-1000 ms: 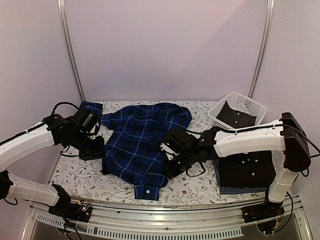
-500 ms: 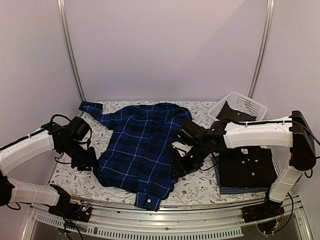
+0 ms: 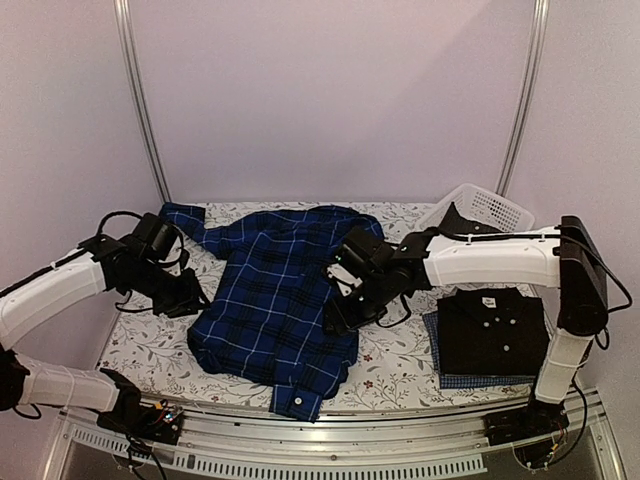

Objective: Fold and stack the long sleeve shirts
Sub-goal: Flatten out the crumpled shirt at the center of the board.

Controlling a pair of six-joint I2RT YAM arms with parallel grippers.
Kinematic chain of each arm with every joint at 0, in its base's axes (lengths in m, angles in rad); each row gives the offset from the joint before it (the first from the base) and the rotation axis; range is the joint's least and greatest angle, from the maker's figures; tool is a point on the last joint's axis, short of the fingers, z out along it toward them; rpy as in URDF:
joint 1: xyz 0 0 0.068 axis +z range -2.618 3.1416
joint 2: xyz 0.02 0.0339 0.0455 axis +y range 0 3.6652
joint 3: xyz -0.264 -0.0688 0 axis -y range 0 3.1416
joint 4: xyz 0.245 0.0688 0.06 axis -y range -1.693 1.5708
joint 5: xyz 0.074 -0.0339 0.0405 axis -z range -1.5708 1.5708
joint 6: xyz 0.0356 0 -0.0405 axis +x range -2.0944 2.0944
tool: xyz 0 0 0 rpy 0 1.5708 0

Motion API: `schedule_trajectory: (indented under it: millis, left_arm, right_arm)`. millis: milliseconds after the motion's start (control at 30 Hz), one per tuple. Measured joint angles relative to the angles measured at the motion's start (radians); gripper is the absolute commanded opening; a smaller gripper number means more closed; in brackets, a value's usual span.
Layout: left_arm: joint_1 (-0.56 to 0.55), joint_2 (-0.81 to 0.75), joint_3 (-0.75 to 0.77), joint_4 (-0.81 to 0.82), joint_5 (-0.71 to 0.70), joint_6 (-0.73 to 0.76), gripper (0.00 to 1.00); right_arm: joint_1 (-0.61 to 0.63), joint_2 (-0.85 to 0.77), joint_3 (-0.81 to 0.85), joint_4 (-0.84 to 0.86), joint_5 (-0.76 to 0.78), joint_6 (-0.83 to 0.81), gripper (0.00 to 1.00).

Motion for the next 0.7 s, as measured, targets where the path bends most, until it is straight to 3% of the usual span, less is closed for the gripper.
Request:
schedule_trajectory:
  millis: [233,400,700]
  left_arm:
    - [-0.003,0.127,-0.048,0.254,0.084,0.007,0.28]
    - [-0.004,0.322,-0.084,0.454,0.129,0.0,0.24]
    - [0.014,0.513,-0.083,0.584,0.132,-0.009,0.23]
  right_arm:
    - [-0.071,0.174,0.096,0.093,0.026,-0.019,0.54]
    - [-0.145,0.301,0.176,0.141,0.049,-0.019,0.53]
    - [-0.243,0.43,0.314,0.183,0.031,-0.045,0.53]
